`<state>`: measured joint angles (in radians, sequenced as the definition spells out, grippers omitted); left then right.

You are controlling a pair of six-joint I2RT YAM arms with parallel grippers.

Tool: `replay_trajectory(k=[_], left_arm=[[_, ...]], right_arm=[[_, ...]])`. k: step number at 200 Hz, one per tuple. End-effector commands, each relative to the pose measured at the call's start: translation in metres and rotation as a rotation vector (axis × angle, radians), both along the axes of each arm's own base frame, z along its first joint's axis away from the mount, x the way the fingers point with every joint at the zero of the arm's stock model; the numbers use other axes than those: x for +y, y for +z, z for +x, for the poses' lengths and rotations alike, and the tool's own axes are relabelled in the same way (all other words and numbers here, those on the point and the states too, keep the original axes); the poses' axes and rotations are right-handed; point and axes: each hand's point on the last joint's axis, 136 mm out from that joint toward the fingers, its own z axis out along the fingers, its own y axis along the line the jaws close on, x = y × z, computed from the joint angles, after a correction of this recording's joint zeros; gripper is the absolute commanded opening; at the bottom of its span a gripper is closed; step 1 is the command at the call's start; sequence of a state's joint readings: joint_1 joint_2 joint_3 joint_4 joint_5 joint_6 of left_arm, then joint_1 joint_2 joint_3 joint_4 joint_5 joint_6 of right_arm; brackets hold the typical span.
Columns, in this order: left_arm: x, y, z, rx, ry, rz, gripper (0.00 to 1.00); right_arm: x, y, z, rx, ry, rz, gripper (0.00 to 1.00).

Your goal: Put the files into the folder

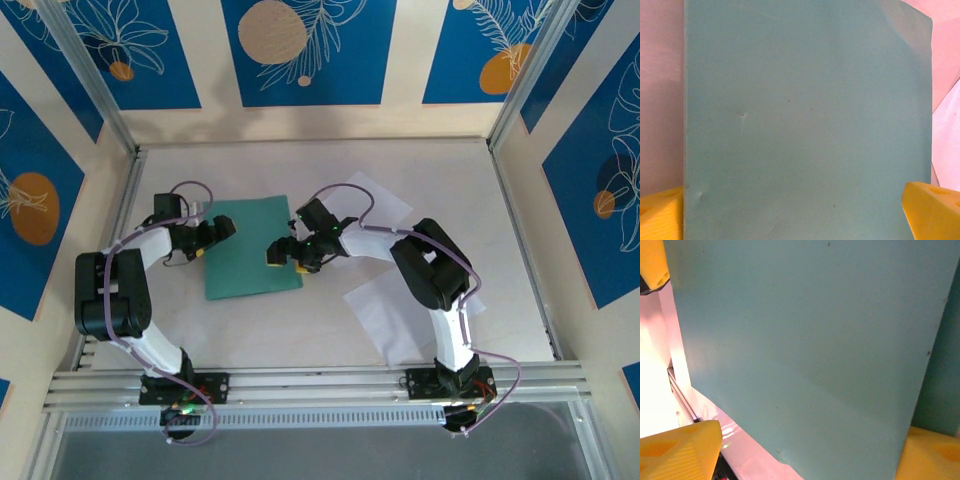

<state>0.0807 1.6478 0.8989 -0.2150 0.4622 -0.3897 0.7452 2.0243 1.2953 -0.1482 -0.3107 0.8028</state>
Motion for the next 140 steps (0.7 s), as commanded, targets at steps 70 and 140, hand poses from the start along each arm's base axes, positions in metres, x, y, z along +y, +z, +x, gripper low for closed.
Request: replay_trajectory(k=[70,140], left_arm=[[-0.042,0.004,-0.005,0.031,-0.115,-0.108,1.0],[-0.083,0.009,-0.015,0.023,-0.178,-0.149,1.0]], right_arm=[[-0.008,0.046,-0.018,-0.043,-0.001,0.093,0.7],[-0.042,0.055,-0.024,-0.099,-0.056,0.067,0.58]])
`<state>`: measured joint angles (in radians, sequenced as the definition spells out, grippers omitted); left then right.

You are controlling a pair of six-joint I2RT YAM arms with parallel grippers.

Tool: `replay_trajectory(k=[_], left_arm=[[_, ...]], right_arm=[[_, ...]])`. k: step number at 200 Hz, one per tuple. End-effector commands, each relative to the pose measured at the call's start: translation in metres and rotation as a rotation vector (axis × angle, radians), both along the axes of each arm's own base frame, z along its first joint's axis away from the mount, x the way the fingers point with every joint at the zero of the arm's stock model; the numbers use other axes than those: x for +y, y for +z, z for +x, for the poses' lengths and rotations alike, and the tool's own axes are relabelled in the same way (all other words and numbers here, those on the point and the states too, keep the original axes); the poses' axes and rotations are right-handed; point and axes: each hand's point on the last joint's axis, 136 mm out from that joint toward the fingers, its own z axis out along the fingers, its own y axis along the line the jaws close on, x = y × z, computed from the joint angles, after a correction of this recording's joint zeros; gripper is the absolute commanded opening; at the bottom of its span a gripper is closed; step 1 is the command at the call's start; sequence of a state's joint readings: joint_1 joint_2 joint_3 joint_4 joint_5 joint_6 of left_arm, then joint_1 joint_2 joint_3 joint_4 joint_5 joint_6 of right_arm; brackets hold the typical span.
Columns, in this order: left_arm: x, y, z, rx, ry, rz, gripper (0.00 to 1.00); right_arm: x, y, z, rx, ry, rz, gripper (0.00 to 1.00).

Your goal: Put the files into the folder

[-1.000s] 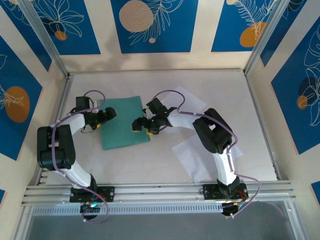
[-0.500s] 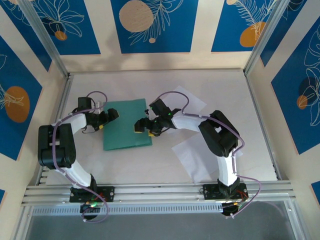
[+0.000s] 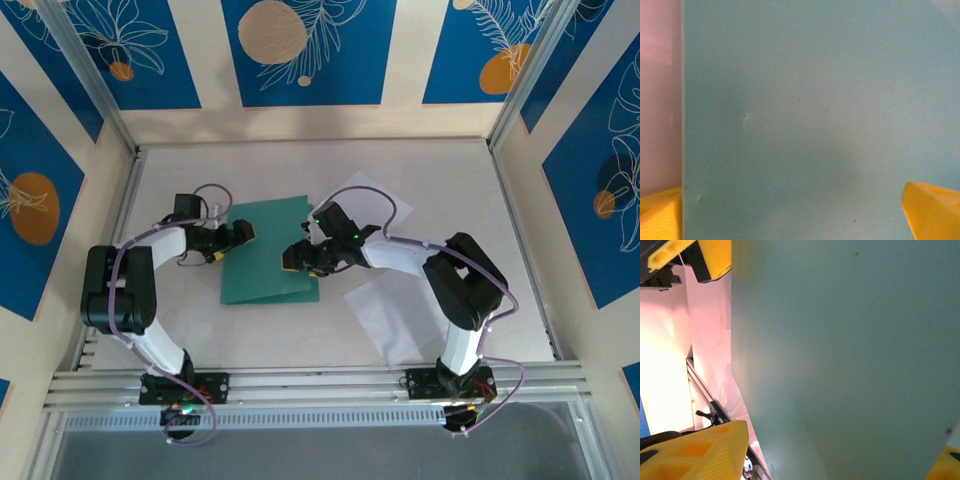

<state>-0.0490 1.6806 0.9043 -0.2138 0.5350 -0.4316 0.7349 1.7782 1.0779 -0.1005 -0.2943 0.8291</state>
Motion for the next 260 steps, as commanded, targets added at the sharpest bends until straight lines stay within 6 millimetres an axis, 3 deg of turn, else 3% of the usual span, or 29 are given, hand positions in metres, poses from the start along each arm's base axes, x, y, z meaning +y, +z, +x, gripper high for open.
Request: replay_trajectory(k=[1,35,78,140,184,217,260], left_arm=[[-0.024,0.013,-0.002,-0.02,-0.042,-0.069,1.0],[-0.044,0.012,-0.006,-0.02,-0.069,-0.083,1.0],[-0.062,0.01,-0.011,-0.015,-0.09,-0.105,1.0],[-0.083,0.005,-0.012,-0.01,-0.12,-0.132,1.0],[-0.076,0.016,-0.011,-0.036,-0.128,-0.071,1.0],[-0.056,0.021,-0.015,-0.038,-0.092,0.044,1.0],[-0.038,0.055,-0.031,-0.153,-0.08,0.128,1.0]], right_arm=[[-0.008,0.019,0.002,-0.054,-0.019,0.023,0.58],[-0.027,0.024,0.001,-0.076,-0.048,-0.002,0.58],[-0.049,0.027,0.001,-0.081,-0.093,-0.006,0.66],[-0.069,0.035,0.0,-0.079,-0.134,0.018,0.7],[-0.073,0.043,0.001,-0.091,-0.142,0.036,0.71],[-0.072,0.049,0.002,-0.097,-0.136,0.042,0.72],[-0.064,0.064,0.008,-0.116,-0.123,0.075,0.72]])
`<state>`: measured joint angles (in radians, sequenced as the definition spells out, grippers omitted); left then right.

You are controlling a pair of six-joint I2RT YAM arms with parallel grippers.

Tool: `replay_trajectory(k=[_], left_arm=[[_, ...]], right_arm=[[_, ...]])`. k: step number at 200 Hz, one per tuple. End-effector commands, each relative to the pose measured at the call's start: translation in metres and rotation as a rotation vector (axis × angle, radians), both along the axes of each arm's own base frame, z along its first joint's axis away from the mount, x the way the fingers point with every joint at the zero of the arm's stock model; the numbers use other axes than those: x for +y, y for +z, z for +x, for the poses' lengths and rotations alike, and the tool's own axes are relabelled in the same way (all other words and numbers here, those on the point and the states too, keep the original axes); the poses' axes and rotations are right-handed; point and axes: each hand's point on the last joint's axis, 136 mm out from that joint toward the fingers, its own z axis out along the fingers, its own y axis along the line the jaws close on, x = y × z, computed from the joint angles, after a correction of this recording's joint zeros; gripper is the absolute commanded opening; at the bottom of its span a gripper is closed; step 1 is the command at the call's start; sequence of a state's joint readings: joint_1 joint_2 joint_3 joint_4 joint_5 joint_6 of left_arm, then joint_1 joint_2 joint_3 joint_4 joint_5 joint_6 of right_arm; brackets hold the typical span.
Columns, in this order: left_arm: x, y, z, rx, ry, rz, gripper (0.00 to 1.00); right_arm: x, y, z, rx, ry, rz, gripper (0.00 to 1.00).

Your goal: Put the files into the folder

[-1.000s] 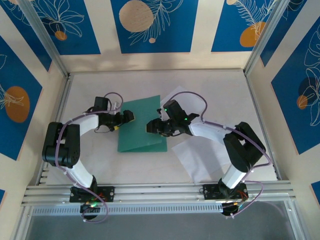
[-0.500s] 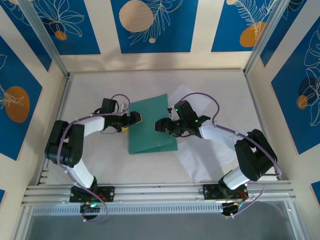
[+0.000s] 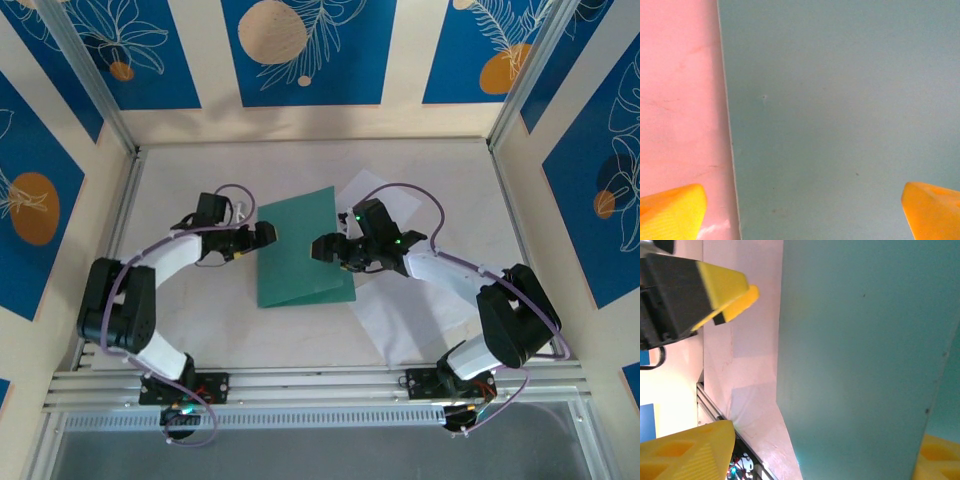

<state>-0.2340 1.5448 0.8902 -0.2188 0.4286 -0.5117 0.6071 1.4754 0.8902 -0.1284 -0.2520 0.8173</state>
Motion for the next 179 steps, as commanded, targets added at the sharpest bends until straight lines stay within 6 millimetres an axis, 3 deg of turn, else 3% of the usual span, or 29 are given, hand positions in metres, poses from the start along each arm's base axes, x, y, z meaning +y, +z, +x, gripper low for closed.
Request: replay_trajectory(k=[1,40,66,126,179], left_arm=[[0.013,0.02,-0.014,-0.074,-0.008,0.084,1.0],[0.016,0.066,-0.043,-0.246,-0.053,0.082,1.0],[0.009,0.085,-0.07,-0.336,-0.099,0.074,1.0],[0.018,0.128,-0.114,-0.506,-0.096,0.052,1.0],[0.03,0.158,-0.139,-0.613,-0.083,0.043,1.0]], right_arm=[[0.008,0.023,0.002,-0.023,0.027,0.046,0.72],[0.02,0.048,0.01,-0.06,0.054,0.08,0.73],[0.035,0.063,0.013,-0.076,0.088,0.11,0.75],[0.085,0.099,0.016,-0.133,0.188,0.171,0.8],[0.132,0.122,0.015,-0.157,0.27,0.237,0.83]])
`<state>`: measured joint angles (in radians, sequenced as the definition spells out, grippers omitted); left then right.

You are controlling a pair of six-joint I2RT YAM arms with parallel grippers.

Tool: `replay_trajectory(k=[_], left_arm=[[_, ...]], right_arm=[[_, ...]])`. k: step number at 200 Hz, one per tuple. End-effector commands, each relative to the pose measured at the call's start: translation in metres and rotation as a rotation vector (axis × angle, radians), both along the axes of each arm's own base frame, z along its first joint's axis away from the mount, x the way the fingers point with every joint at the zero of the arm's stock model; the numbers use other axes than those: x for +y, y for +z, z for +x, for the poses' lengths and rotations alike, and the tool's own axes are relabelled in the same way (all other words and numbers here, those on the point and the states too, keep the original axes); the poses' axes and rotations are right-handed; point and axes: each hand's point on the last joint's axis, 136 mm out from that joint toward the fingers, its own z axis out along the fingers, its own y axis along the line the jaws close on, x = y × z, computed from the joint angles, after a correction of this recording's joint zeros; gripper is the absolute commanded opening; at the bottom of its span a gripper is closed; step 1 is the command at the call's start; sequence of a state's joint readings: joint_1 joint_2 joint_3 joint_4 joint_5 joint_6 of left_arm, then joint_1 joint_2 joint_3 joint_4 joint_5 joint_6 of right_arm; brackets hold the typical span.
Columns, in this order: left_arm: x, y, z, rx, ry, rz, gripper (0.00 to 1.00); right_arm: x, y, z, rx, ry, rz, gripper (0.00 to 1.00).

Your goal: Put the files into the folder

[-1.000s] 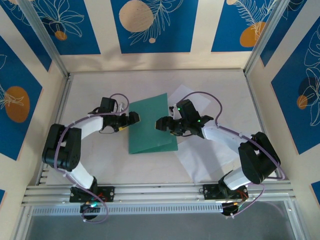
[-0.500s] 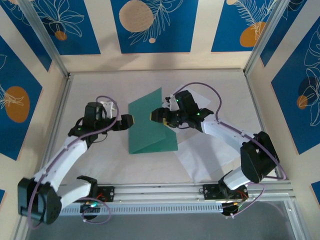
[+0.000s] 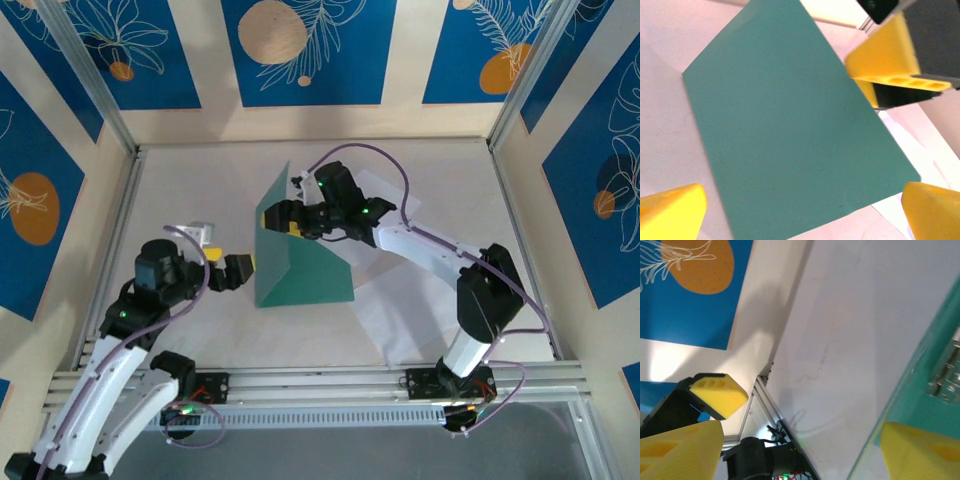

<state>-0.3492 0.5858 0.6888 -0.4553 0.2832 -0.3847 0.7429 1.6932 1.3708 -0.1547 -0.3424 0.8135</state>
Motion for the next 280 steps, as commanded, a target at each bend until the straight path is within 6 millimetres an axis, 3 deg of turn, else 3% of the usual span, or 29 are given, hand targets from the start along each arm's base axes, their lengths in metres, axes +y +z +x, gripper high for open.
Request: replay_trajectory(k=[1,78,149,192,218,280], left_arm=[[0.006,0.004,-0.011,-0.018,0.001,0.028,1.0],[0.019,0.035,-0.03,-0.088,0.036,0.014,1.0],[0.031,0.042,-0.038,-0.102,0.085,0.031,1.0],[0.041,0.034,-0.035,-0.07,0.144,0.056,1.0],[0.045,0.033,-0.034,-0.06,0.17,0.064,1.0],[0.056,0.057,-0.035,-0.069,0.221,0.081,0.98]], right_arm=[[0.023,0.013,-0.006,-0.007,0.067,0.043,0.83],[0.079,0.022,-0.003,-0.018,0.147,0.107,0.99],[0.122,-0.017,0.009,0.085,0.152,0.142,0.99],[0.13,-0.043,0.013,0.14,0.144,0.125,0.99],[0.129,-0.048,0.015,0.144,0.141,0.113,0.99],[0.131,-0.061,0.014,0.167,0.146,0.093,0.99]])
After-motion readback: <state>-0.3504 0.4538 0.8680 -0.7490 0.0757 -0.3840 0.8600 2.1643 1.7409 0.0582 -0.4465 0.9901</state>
